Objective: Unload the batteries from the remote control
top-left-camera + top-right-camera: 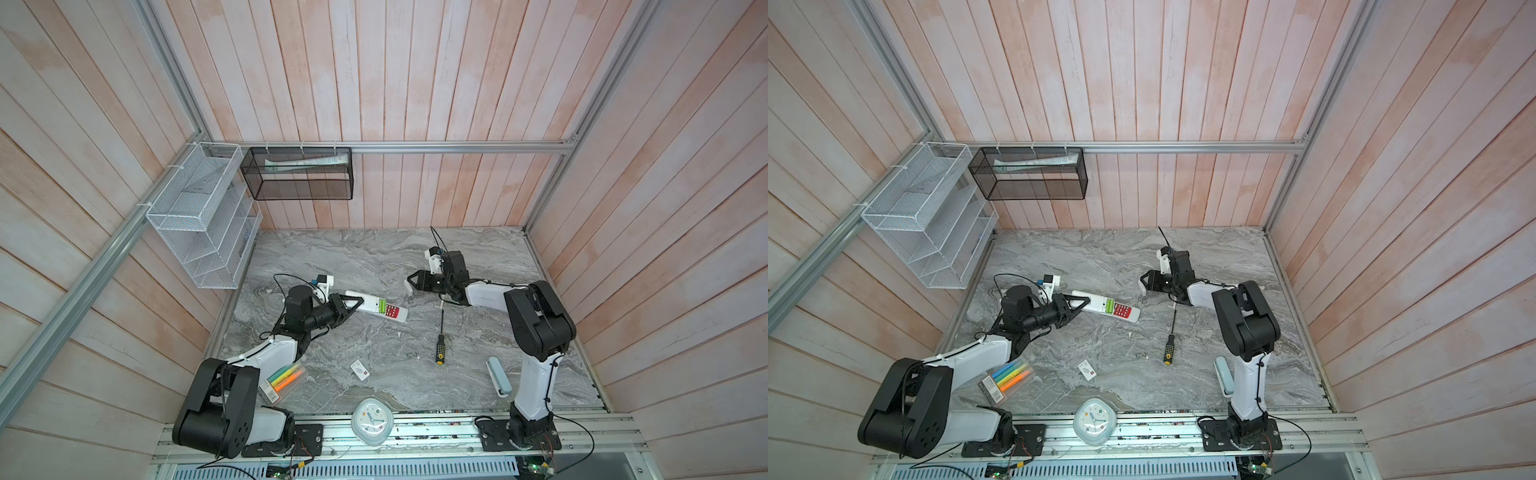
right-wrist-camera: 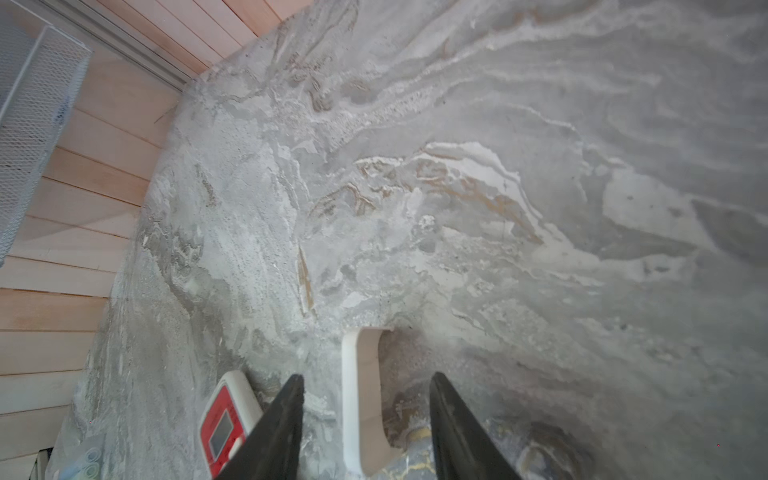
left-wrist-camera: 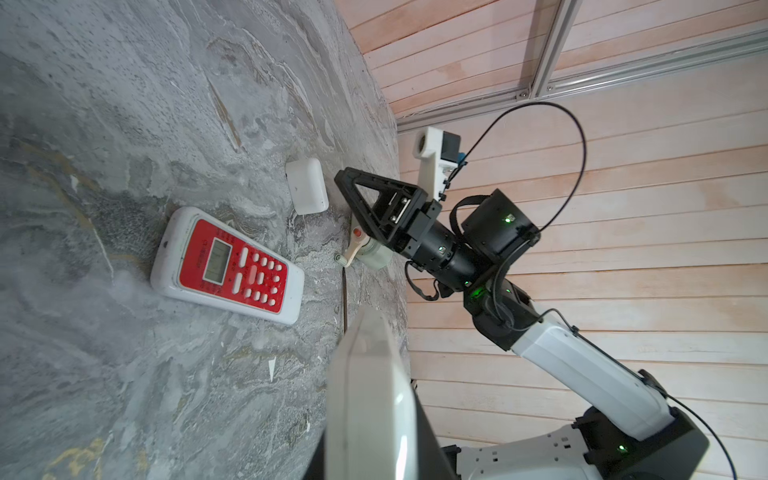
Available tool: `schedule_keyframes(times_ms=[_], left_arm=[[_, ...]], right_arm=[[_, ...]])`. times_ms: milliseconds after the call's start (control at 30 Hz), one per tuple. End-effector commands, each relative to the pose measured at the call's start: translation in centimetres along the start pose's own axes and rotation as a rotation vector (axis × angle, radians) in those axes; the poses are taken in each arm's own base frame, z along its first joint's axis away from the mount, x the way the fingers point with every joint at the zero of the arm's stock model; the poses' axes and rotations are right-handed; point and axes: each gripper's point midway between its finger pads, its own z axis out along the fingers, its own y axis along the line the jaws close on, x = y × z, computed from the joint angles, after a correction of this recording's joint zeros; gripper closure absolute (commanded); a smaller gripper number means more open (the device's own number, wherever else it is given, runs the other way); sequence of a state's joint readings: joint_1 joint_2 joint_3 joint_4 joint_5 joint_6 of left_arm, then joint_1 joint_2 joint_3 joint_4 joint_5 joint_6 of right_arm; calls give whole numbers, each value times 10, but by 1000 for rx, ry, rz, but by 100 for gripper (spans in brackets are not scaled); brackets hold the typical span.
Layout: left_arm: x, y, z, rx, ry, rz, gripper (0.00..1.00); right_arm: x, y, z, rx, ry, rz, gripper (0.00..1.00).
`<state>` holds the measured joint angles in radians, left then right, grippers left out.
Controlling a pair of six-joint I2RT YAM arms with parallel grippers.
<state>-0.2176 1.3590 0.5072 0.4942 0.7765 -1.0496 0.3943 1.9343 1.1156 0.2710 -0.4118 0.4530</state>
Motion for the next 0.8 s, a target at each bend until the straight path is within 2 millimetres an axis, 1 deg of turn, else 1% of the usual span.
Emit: schedule_keyframes(times_ms=[0,67,133,200,300,400,500,600,767], left_arm=[[3,5,-2,-19,10,43,100],[5,7,-2,-19,21,50,100],[7,8,-1,-18,31,59,100],[9,8,-1,-14,42,69,100],[14,5,1,-2,63,92,100],[20,1,4,9,88,120,100],[28,-2,8,9,113,143,100],[34,-7,12,15,130,157,100],[39,-12,14,20,133,164,100]], right_arm=[[-10,22,-27,-26,-39,-135,47],[-6,43,-41,-89,-40,-243,42],[0,64,-53,-151,-39,-345,40],[10,85,-64,-204,-44,-475,38],[33,116,-76,-257,-45,-672,35],[60,144,-83,-298,-40,-848,30],[80,166,-83,-326,-25,-952,25],[90,180,-77,-334,7,-979,23],[100,184,-58,-295,62,-963,23]])
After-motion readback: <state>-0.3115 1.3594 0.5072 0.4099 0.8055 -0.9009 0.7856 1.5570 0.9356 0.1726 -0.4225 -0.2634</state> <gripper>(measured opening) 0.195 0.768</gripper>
